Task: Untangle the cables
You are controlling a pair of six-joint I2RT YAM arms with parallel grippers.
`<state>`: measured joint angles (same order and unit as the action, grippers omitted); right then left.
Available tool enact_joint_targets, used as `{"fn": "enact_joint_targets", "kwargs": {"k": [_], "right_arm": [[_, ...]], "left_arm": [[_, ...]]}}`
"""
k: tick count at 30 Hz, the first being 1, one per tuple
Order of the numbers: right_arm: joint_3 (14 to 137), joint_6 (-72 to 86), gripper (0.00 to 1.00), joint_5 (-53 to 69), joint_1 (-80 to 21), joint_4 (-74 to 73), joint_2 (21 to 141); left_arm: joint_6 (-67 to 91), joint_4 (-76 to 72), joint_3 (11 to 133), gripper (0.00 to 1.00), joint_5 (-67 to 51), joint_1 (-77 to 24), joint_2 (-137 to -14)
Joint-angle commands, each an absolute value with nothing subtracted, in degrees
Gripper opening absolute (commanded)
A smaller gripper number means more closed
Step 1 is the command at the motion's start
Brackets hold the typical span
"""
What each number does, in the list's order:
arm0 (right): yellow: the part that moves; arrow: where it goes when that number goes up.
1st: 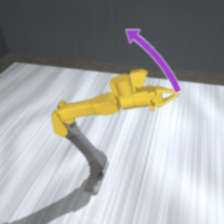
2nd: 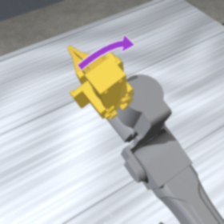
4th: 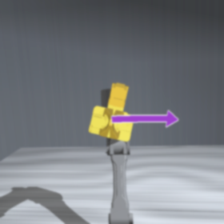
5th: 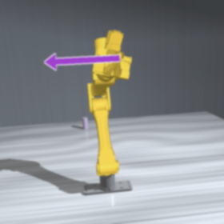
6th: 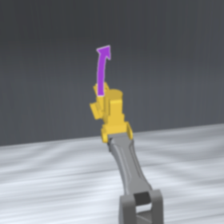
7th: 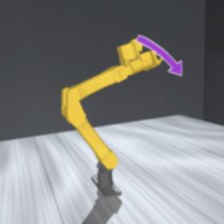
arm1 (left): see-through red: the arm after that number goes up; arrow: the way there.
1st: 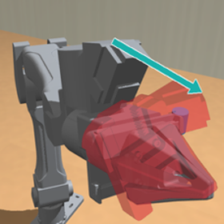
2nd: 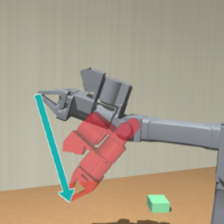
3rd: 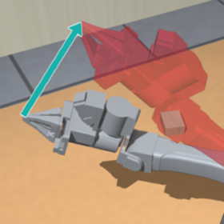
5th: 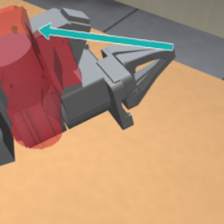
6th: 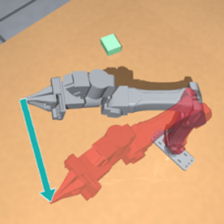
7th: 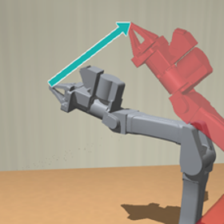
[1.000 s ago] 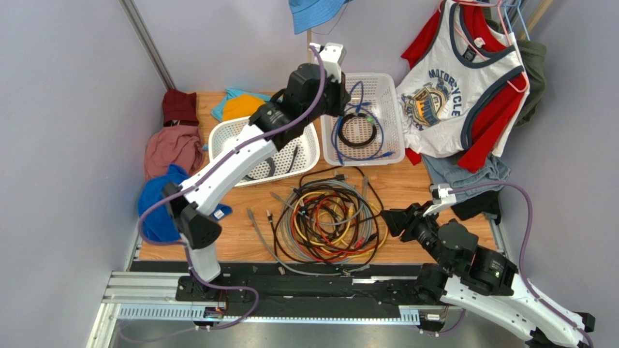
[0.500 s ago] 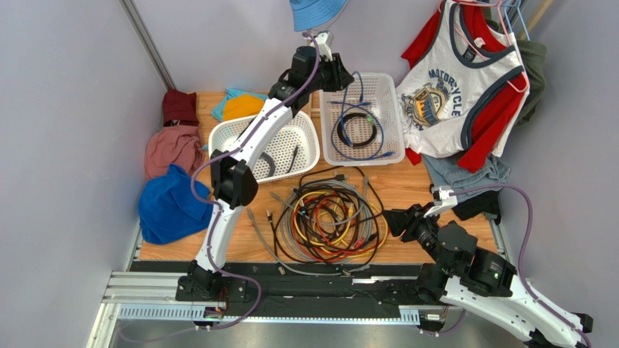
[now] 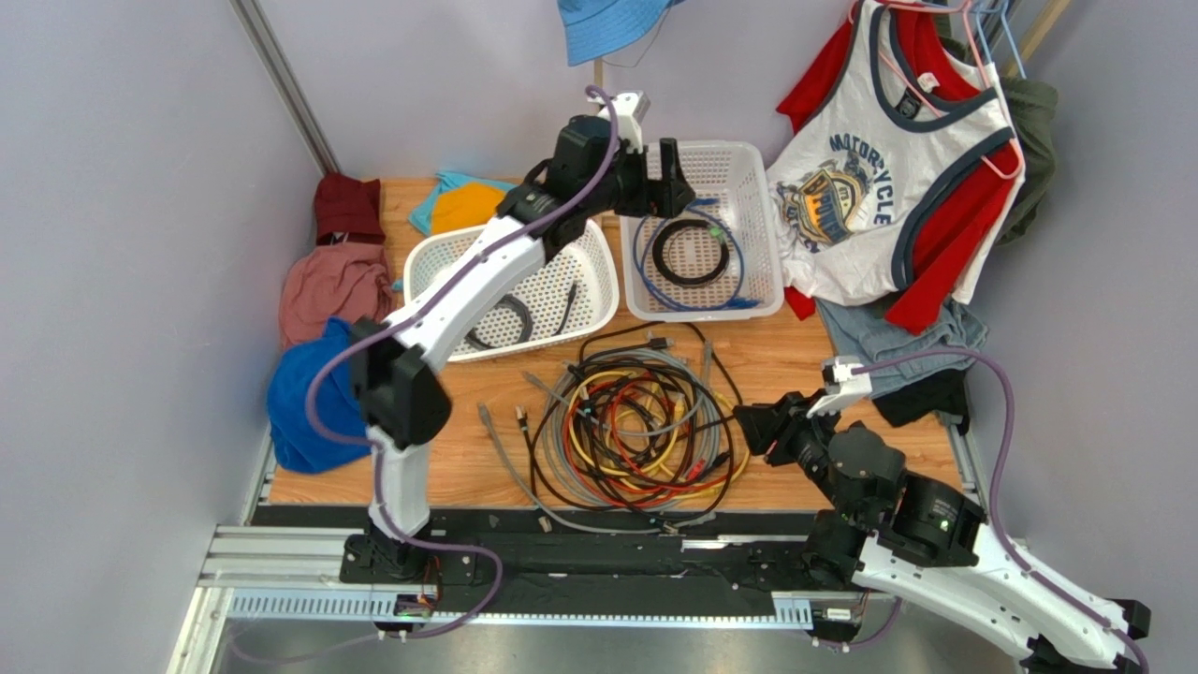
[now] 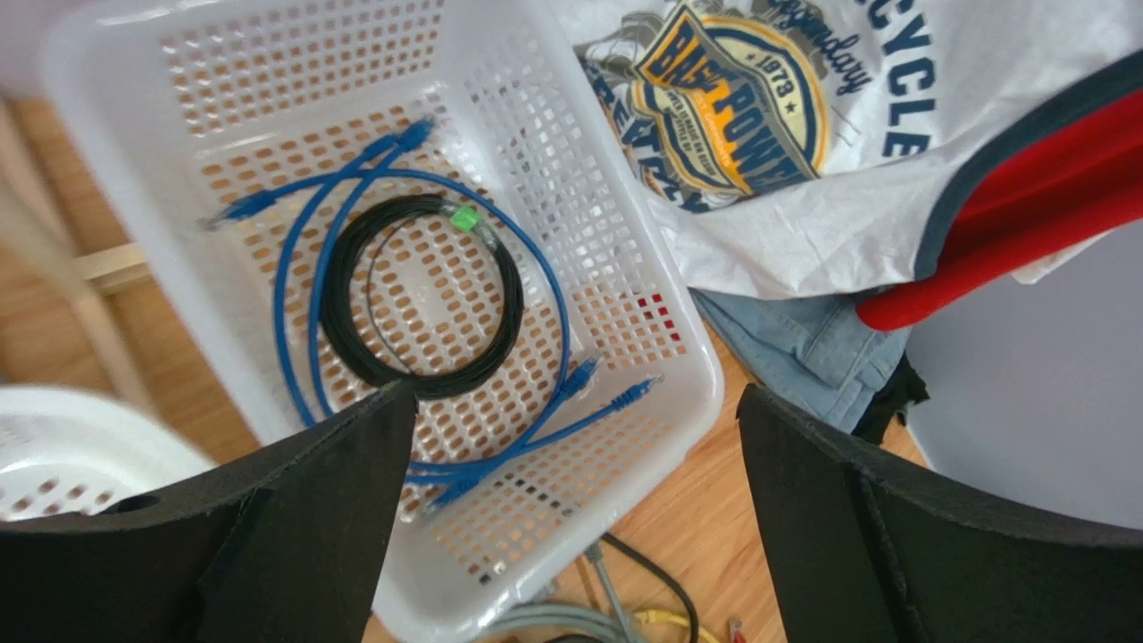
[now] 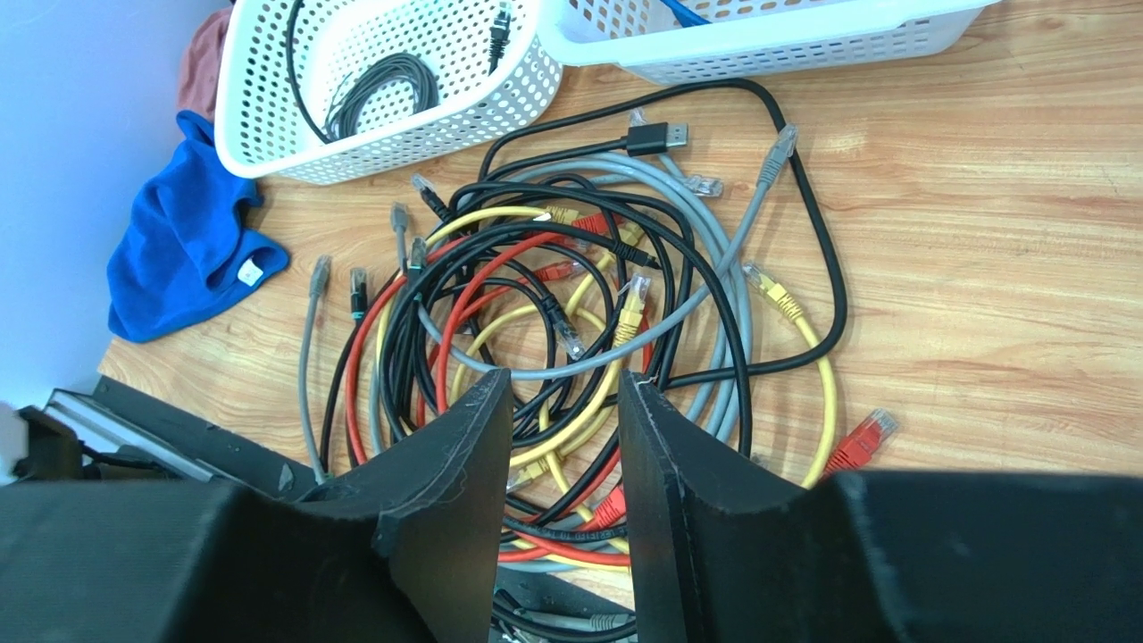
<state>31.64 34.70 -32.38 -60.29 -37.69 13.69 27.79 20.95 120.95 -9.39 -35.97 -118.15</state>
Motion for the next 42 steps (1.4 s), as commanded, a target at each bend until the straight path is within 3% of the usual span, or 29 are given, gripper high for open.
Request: {"fn": "enact_joint_targets", "kwargs": {"k": [1,7,13,21,24,26,32,38,42], "right_arm": [[30.33,34.54,0.38,-33.31,-60.56,-33.23,16.61],[27.51,35.42,0.38,-28.66,-60.56,-27.61,25.81],[26.28,35.51,0.41,-22.5,-60.56,-24.35,33.48],[27.59,36.56,0.5,-27.05,-60.56,-27.06,33.5],[27.69,36.3,0.61,-28.65,-60.64,-29.35,29.63],[27.07,35.6,0.66,-28.65,-60.56,-28.92,25.68],[25.93,34.46,0.68,-26.39,-60.56,-27.08,23.81],[27.06,32.08,0.67,-13.04,-60.73,-19.08,36.87],[30.14,31.2,0.66,-10.55,-62.57,-15.92,46.22]], "left_arm": [[23.64,19.95,104.14,0.97,5.51,-41.73,-96.91],[33.28,16.62,71.01,0.9,18.19,-49.38,-75.63],[41.2,22.23,52.59,0.87,24.51,-58.6,-63.13],[49.91,31.35,40.0,0.89,28.99,-61.79,-48.71],[55.36,36.8,36.66,0.99,32.94,-61.79,-40.89],[56.95,37.79,34.2,0.99,34.01,-61.7,-34.65],[59.68,39.38,30.33,0.99,33.58,-61.61,-26.46],[61.26,31.31,24.97,0.92,27.09,-61.7,-27.94],[62.49,27.16,22.15,0.9,24.35,-61.7,-30.23]]}}
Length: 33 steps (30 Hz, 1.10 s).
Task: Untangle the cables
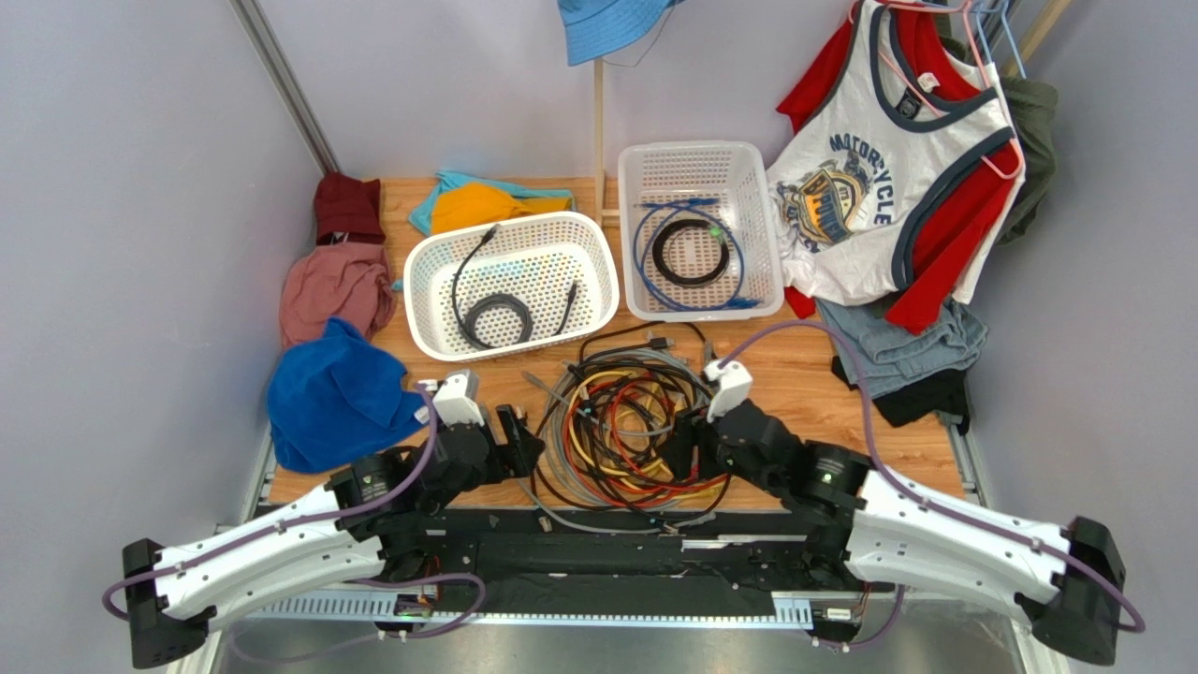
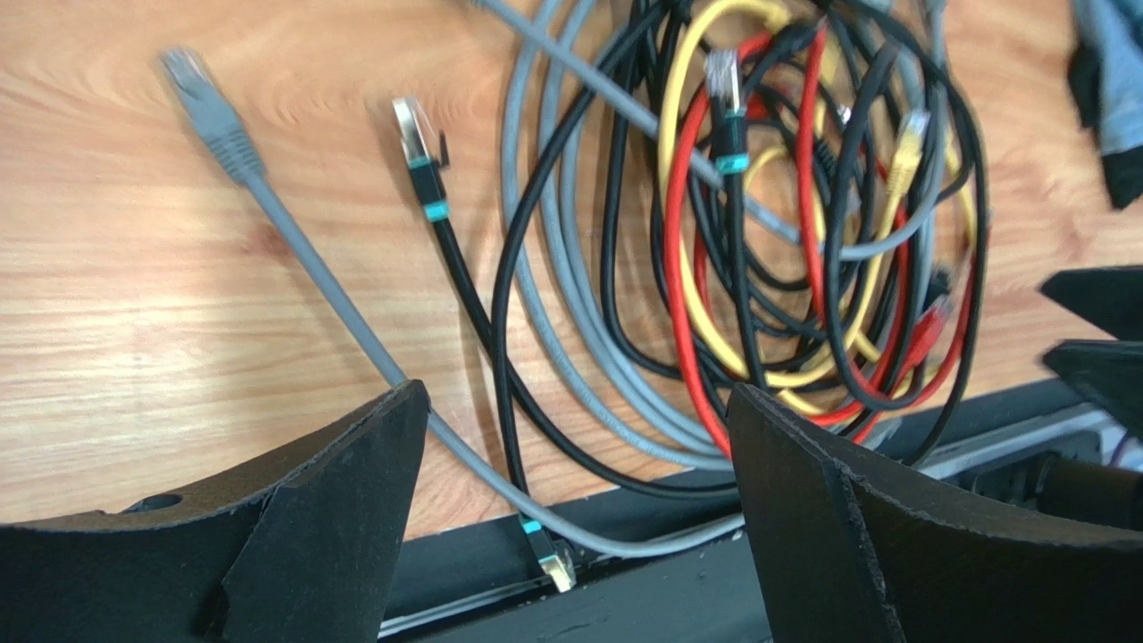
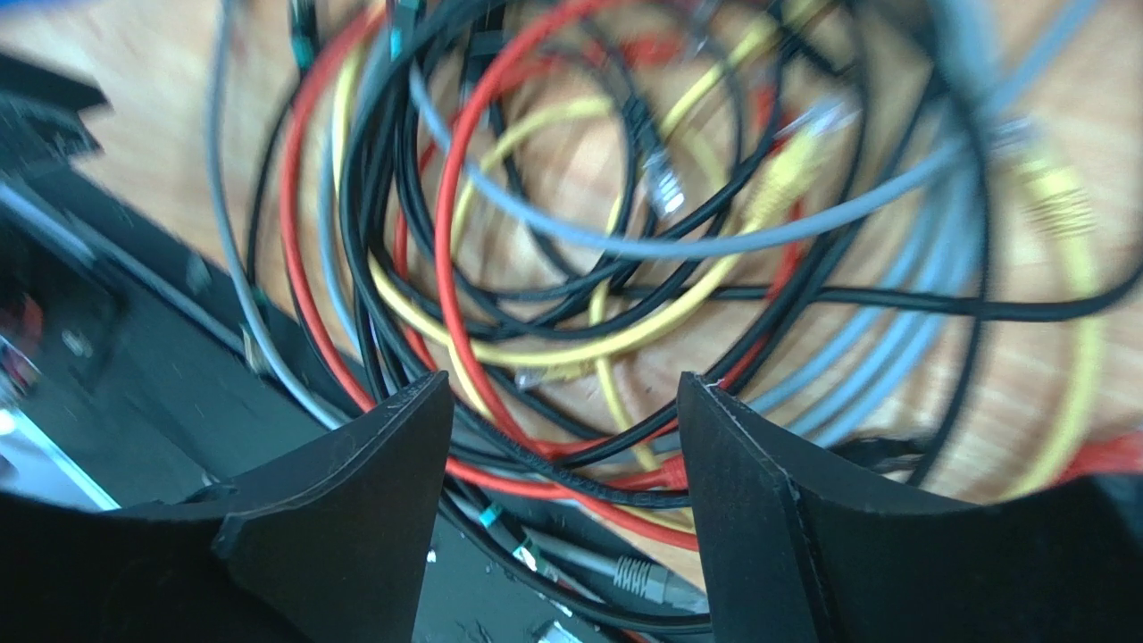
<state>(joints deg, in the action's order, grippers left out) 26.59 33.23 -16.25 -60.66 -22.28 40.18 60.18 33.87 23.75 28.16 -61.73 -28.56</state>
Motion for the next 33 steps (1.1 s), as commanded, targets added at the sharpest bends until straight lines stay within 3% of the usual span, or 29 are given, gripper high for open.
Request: {"fn": "enact_joint_targets", "kwargs": {"k": [1,12,15,18,23,29,33], "right_arm": [[30.84,30.77,0.66,-10.46,-63.19,-15.04,47.19],[37.7,27.51,0.66,-9.58,-68.55,-8.09,65.54],[40.07,27.77,0.6,-10.28,-68.55,-10.01,70.21],[41.65,27.77,0.41,-11.25,-68.64,-11.6,73.74],[43.15,26.63,0.02,-16.69,-68.55,-15.54,64.8],[53.77,20.66,0.0,-19.95,-68.64,-23.97,46.27],[64.05,17.23,0.0,-18.91,-68.64,-27.94,41.66]], "left_arm": [[62.49,26.55,22.06,0.9,23.74,-61.7,-30.41],[62.49,29.88,21.62,0.9,24.87,-61.7,-27.16],[62.84,31.29,21.18,0.9,25.05,-61.7,-25.58],[63.11,32.25,20.83,0.9,25.31,-61.7,-24.35],[62.84,34.71,21.18,0.9,26.45,-61.7,-21.98],[60.56,37.0,23.55,0.9,29.35,-61.7,-18.29],[58.1,36.04,25.4,0.9,31.55,-61.7,-17.32]]}}
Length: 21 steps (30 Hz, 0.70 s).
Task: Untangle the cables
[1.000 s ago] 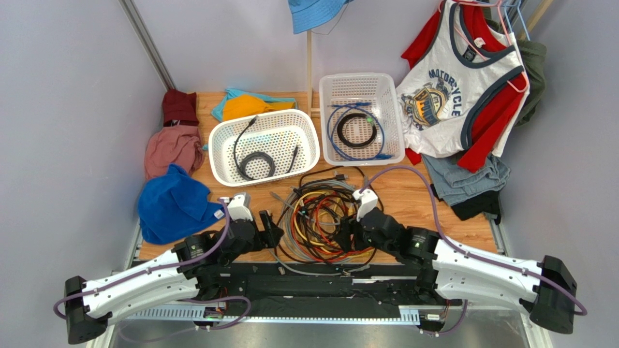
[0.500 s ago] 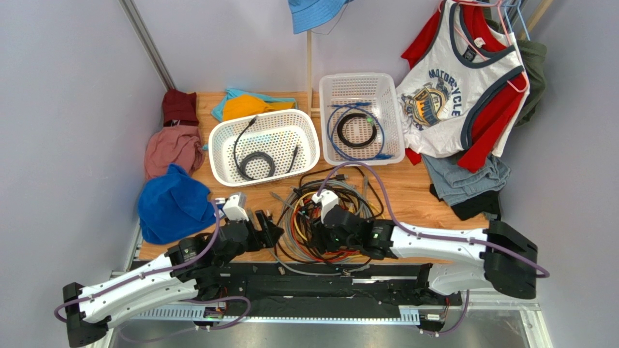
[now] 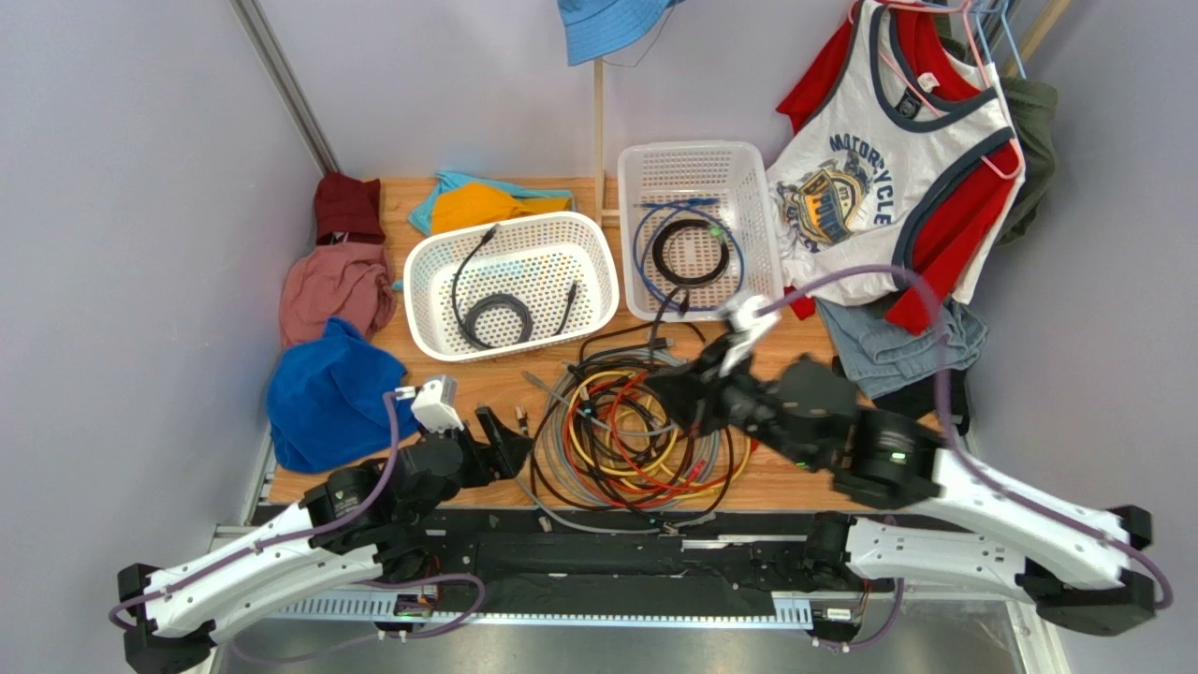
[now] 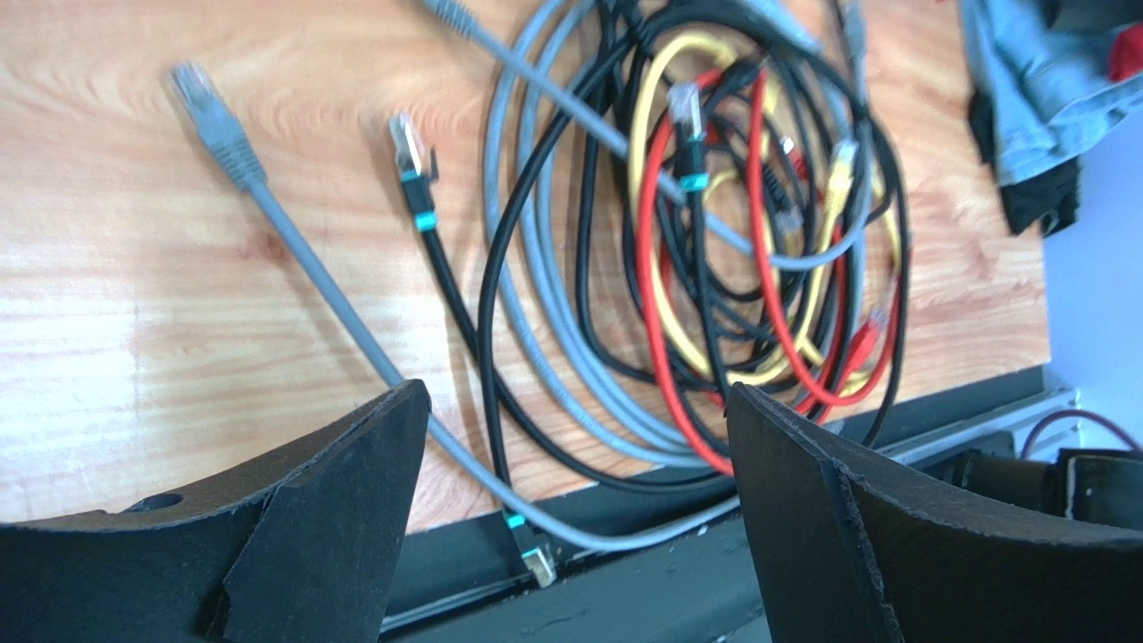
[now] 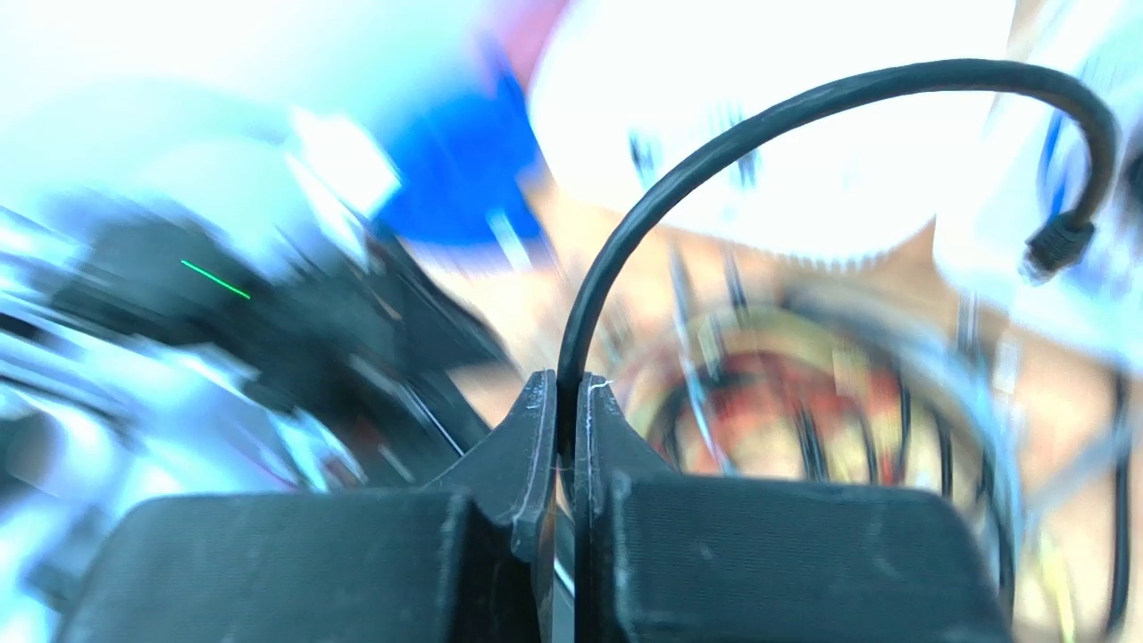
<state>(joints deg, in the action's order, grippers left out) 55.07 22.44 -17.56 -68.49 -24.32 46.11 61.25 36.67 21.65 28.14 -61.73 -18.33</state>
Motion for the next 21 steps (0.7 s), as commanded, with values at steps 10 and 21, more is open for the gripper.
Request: {"fn": "enact_joint_targets", "kwargs": {"k": [10,21], "right_arm": [[67.16,19.07,0.0,-16.6,-68.73,-29.63,45.52],[60.02,24.08,0.0,-15.92,-68.55,-22.24,53.87]], "left_arm": [[45.54,15.91,27.5,0.94,23.82,-61.7,-18.45],[34.99,0.35,29.71,0.99,5.91,-61.7,-24.68]]}}
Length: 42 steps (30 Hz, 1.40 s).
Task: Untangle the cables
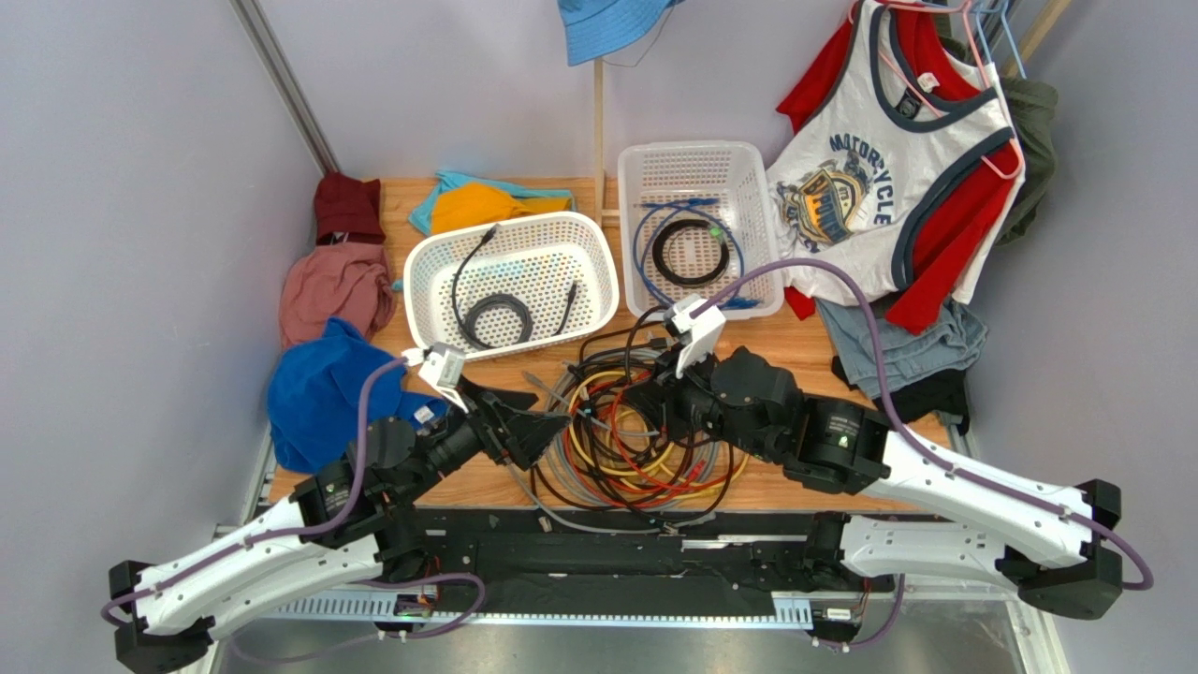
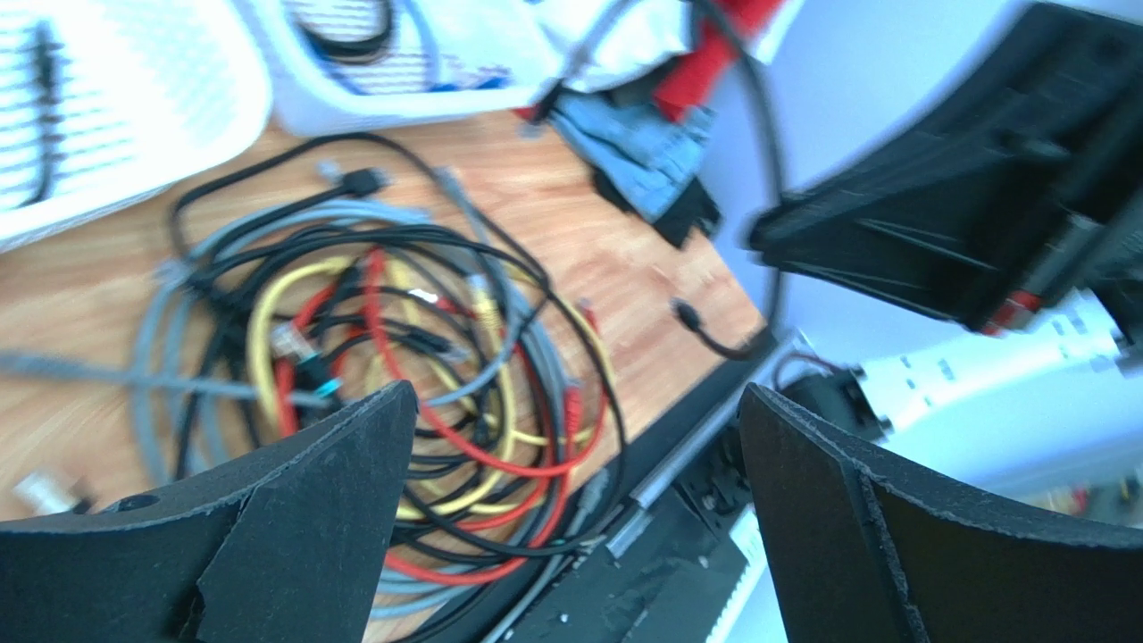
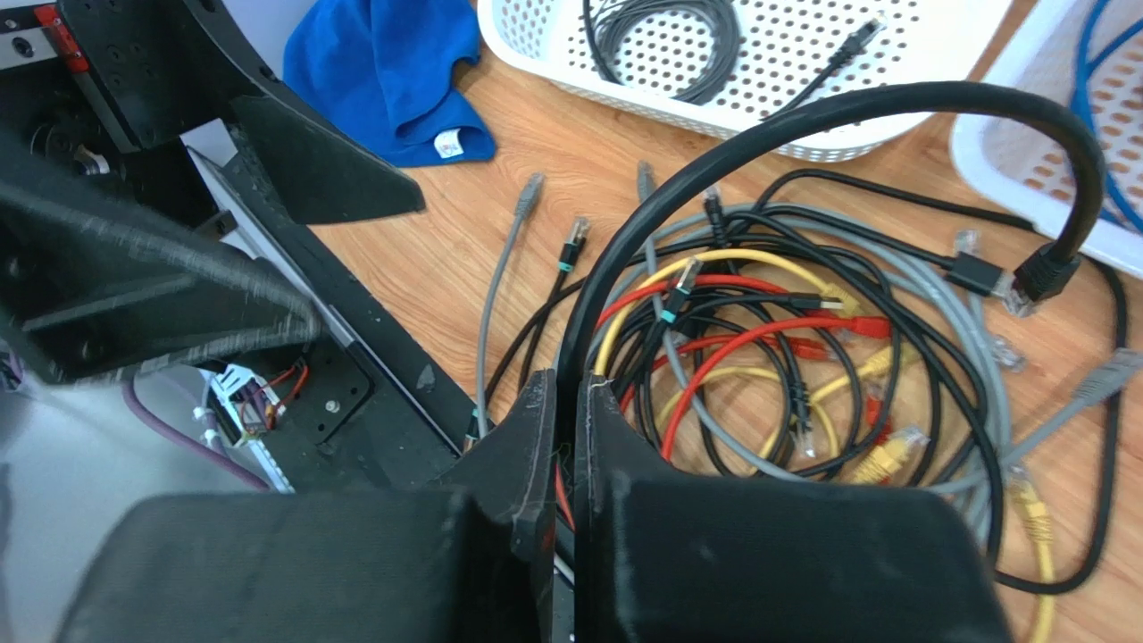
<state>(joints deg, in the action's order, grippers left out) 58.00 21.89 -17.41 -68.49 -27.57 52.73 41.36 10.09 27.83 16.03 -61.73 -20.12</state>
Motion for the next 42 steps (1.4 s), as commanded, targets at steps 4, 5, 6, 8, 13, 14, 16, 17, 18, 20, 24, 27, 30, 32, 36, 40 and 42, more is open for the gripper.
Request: {"fn": "enact_joint_targets", "kwargs": {"k": [4,5,6,8,13,14,16,17,18,20,24,27,30,32,36,40,42], "right_arm": [[61.26,25.05,0.0,-13.89,-68.56,-21.71,56.86],[60.91,25.05,0.0,-13.54,-68.55,-21.71,57.13],[60.39,25.14,0.0,-13.1,-68.55,-21.8,57.22],[57.85,25.22,0.0,-12.4,-68.55,-21.8,56.95],[50.02,27.33,0.0,-8.97,-68.55,-18.03,53.45],[49.14,27.51,0.0,-8.36,-68.55,-17.41,53.0],[47.03,28.04,0.0,-6.86,-68.56,-16.7,51.95],[46.5,28.12,0.0,-6.42,-68.55,-16.7,51.68],[45.89,28.12,0.0,-5.81,-68.64,-16.7,51.42],[45.27,28.21,0.0,-5.45,-68.56,-16.61,50.72],[44.04,28.48,0.0,-3.79,-68.9,-15.39,49.14],[43.77,28.3,0.0,-3.34,-69.52,-14.5,48.17],[43.95,27.95,0.0,-3.43,-69.96,-14.85,47.81],[43.68,27.95,0.0,-3.25,-70.05,-15.03,47.72],[43.07,28.04,0.0,-3.43,-70.31,-15.03,47.2],[42.54,28.04,0.0,-3.69,-70.31,-14.94,47.29],[42.19,28.04,0.0,-4.04,-70.4,-15.12,47.02]], "left_arm": [[33.05,-3.25,31.81,0.99,2.29,-61.7,-29.52],[33.31,-2.47,32.08,0.99,2.72,-61.79,-30.14],[33.75,-2.11,32.25,0.99,4.64,-61.7,-30.67],[33.75,-1.76,32.08,0.99,6.41,-61.7,-30.76],[33.49,-2.9,31.38,0.99,9.14,-61.7,-31.64],[33.49,-3.07,31.38,0.99,9.58,-61.7,-31.9],[33.57,-3.6,31.38,0.99,10.28,-61.7,-32.87],[33.66,-4.3,31.38,0.99,10.46,-61.7,-33.05],[33.84,-4.83,31.38,0.99,10.55,-61.7,-33.83],[34.01,-5.88,31.73,0.99,10.37,-61.7,-34.89],[35.94,-6.68,33.57,0.99,6.87,-60.3,-40.85],[38.31,-8.78,33.75,0.97,3.36,-58.37,-44.46],[39.55,-11.6,33.57,0.94,1.67,-57.48,-46.57],[39.55,-12.56,33.66,0.92,1.41,-57.39,-47.37],[39.38,-13.53,34.45,0.84,0.44,-57.04,-49.48],[39.29,-14.94,34.1,0.58,0.35,-57.04,-49.31],[38.85,-15.03,34.19,0.36,-0.96,-57.04,-48.78]]}}
